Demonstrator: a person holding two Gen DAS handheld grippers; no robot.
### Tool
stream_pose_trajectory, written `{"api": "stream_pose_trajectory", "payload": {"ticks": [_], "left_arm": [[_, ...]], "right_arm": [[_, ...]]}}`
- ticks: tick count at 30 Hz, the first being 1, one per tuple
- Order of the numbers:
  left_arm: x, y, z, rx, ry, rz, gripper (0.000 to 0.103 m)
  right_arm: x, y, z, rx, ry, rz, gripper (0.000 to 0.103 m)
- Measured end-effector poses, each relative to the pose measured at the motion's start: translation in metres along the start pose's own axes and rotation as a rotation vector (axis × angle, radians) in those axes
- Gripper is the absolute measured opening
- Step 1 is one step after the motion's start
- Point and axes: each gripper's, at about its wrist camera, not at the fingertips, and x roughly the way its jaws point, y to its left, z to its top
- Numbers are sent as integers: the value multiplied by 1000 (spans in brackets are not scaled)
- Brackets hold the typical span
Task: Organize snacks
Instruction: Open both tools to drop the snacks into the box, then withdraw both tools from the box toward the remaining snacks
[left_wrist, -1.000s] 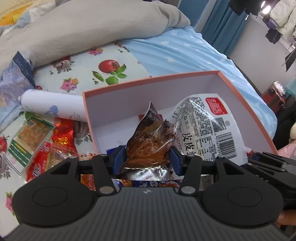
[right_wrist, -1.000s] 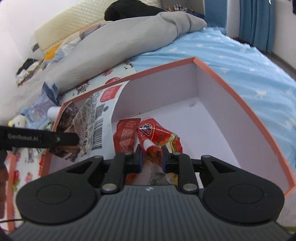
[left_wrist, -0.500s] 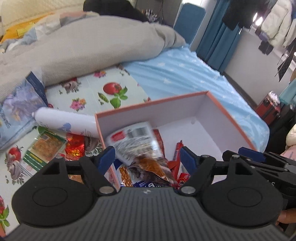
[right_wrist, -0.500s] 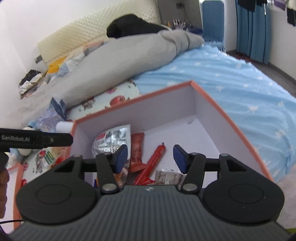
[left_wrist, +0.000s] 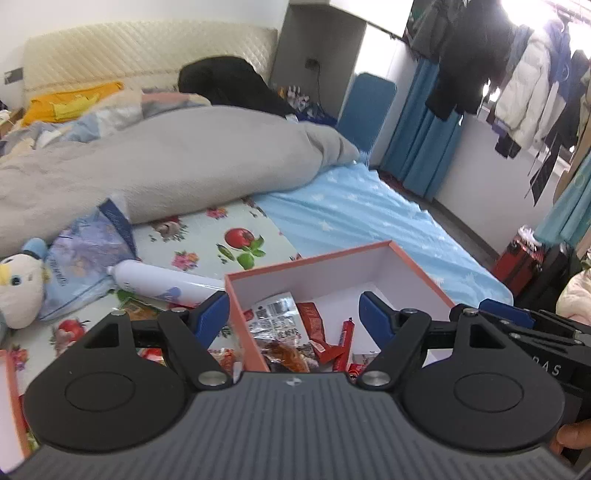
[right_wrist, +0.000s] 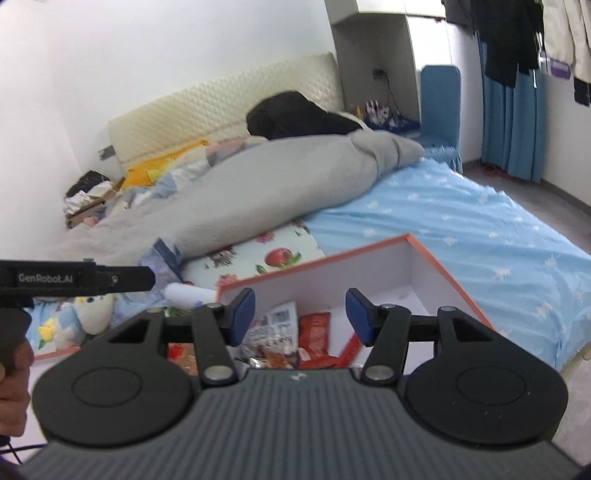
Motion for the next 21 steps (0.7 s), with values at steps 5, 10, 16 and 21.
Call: {"api": "stream_pose_trajectory", "payload": {"ticks": [5, 10, 16, 21], "left_arm": [[-47, 14, -14, -16, -47, 20, 81], [-90, 27, -24, -11, -87, 40, 81], [-135, 41, -39, -53, -133, 54, 81], [-157, 55, -59, -93, -136, 74, 81]], "right_arm": [[-22, 25, -3, -25, -37, 28, 57], [-43, 49, -11, -54, -56, 54, 57], [-62, 71, -18, -73, -75, 89, 57], [-69, 88, -27, -99, -71, 118, 57]]}}
